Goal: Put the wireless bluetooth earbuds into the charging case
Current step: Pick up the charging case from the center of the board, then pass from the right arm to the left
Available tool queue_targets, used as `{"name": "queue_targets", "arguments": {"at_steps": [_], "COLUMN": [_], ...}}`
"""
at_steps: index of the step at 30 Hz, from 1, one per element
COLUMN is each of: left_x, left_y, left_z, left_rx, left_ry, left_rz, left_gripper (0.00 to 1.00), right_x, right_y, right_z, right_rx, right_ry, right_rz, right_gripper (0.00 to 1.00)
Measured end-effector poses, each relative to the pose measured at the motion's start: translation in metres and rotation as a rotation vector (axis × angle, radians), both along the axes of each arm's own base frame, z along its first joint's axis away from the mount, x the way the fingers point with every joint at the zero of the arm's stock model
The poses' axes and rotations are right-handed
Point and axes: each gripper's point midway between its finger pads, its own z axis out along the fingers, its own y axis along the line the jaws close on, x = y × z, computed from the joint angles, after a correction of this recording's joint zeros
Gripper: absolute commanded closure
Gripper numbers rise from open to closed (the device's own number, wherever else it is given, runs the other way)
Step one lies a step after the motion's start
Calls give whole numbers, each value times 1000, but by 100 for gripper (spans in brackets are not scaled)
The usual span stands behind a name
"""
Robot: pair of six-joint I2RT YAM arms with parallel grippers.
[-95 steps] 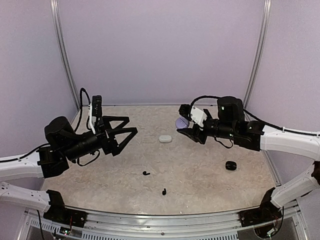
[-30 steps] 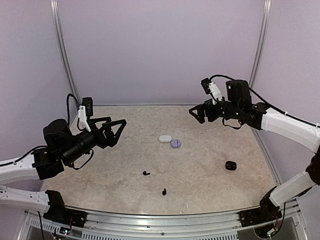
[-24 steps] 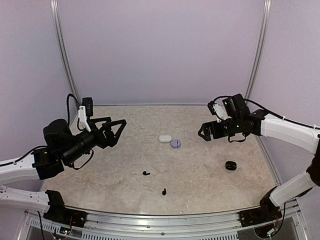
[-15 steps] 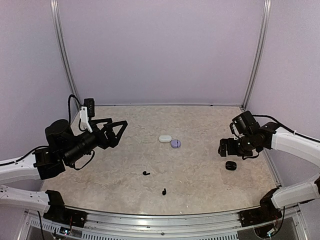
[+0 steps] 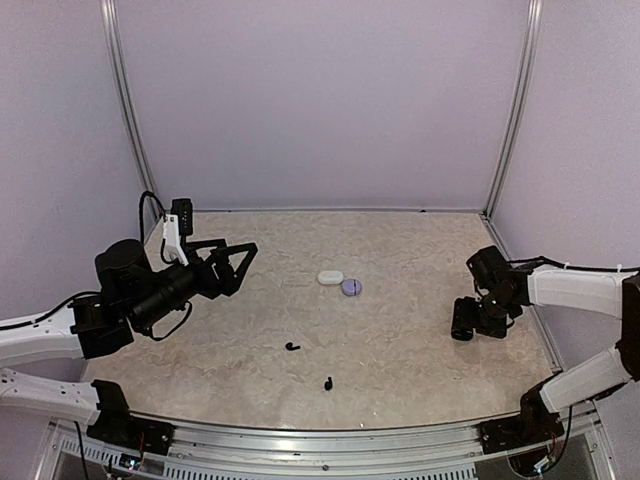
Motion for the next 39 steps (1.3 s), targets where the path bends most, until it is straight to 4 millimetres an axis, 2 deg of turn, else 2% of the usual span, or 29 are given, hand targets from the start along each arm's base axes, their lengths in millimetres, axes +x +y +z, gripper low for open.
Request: {"name": "queue_targets", "arguments": {"at_steps": [6,10,16,24,27,32,35,39], "left_x": [1,3,4,4,2,-16,-44,-91], "left_y": [0,-1,-1,-5,-14,-37,-60,-87], "left_z": [-2,-5,-7,-17,-33,-57,-59,-62], "left_rx": [3,11,15,41,86,180,250,366], "left_ry": [6,12,14,19,23,-16,-112,-285], "left_rz": [5,10,16,0,-44,-195,-329,-503], "left_gripper": [1,1,1,1,5,8,10,15], "right_x": [8,11,19,20,22,28,19,-9], "right_y": [13,21,37,95,125,179,215,250], "right_z": [-11,-20,-18,-12,5,52,81,107], "right_rx": [51,76,115,168,215,331,405,507], "right_ry": [6,21,-3,-9,-38,-119,-160,-166], "right_rz": [27,59,107,278,371,537,679,875], "right_gripper": [26,34,45,53,54,55,55,56]}}
